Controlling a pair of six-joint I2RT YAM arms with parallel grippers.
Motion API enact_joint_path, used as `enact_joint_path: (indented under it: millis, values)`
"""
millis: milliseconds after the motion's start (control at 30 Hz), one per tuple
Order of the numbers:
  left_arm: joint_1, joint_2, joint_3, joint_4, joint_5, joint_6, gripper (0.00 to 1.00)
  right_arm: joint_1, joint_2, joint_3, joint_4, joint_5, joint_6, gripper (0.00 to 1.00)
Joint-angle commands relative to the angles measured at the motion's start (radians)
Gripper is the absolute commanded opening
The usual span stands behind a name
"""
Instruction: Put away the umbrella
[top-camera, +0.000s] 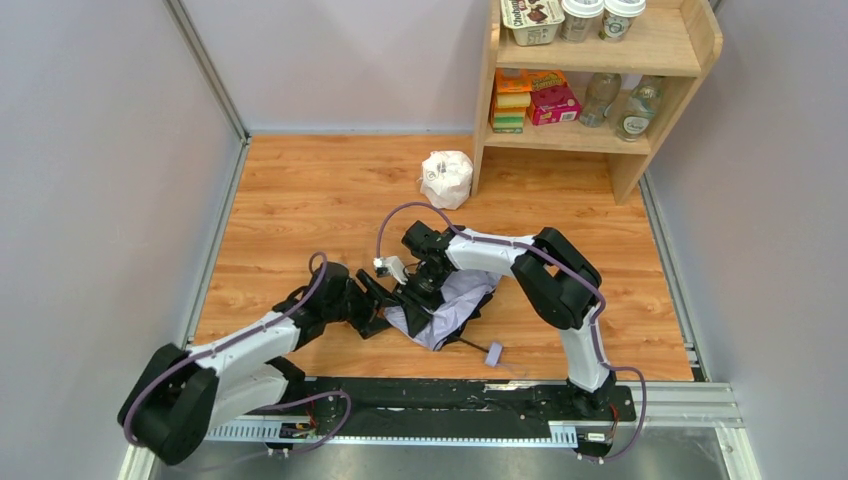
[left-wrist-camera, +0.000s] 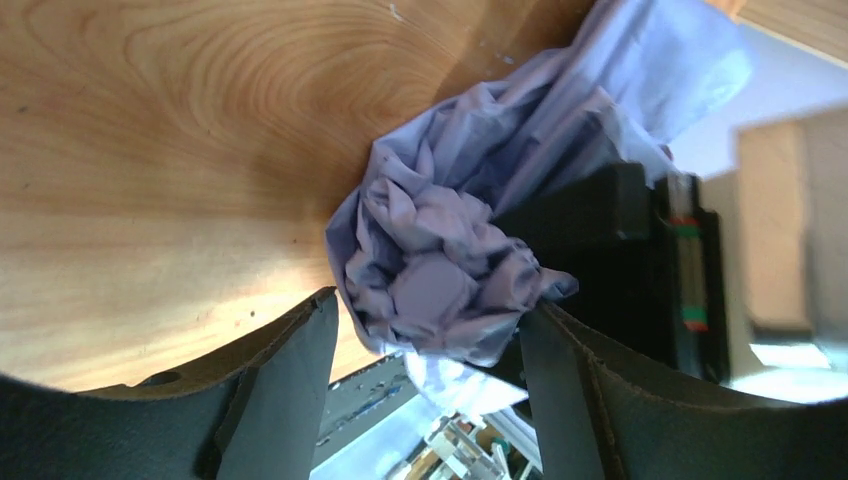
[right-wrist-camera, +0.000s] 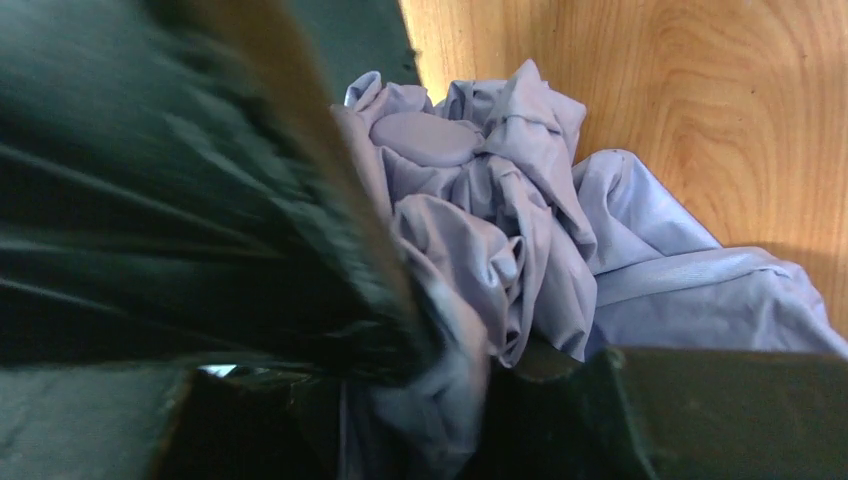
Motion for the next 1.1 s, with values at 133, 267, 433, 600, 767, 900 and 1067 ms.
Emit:
enact_joint_path:
  millis: [133, 267, 433, 600, 767, 900, 1067]
  values:
    - [-0.087, 0.283, 0.065, 0.266, -0.002, -0.007, 0.71, -0.008, 0.087, -0.013, 0.226, 0.191, -0.158, 0.00]
    - [-0.087, 0.282, -0.013, 0.312, -0.088, 0.013, 0.42, -0.007, 0.073, -0.027, 0.245, 0.165, -0.159, 0.00]
    - [-0.087, 0.278, -0.010, 0.249, -0.113, 0.091, 0.10, -0.008, 0.061, -0.047, 0.272, 0.182, -0.133, 0.03]
    - [-0.089, 0.303, -0.041, 0.254, -0.102, 0.097, 0.00, -0.019, 0.009, -0.063, 0.311, 0.252, -0.040, 0.39]
    - [-0.087, 0.283, -0.064, 0.208, -0.117, 0.108, 0.00, -0.018, -0.141, -0.068, 0.285, 0.447, 0.072, 0.69]
    - [-0.087, 0.262, -0.078, 0.170, -0.136, 0.105, 0.00, -0.019, -0.308, -0.041, 0.196, 0.541, 0.130, 1.00]
    - [-0.087, 0.251, -0.081, 0.153, -0.127, 0.088, 0.00, -0.001, -0.483, -0.102, 0.154, 0.718, 0.206, 1.00]
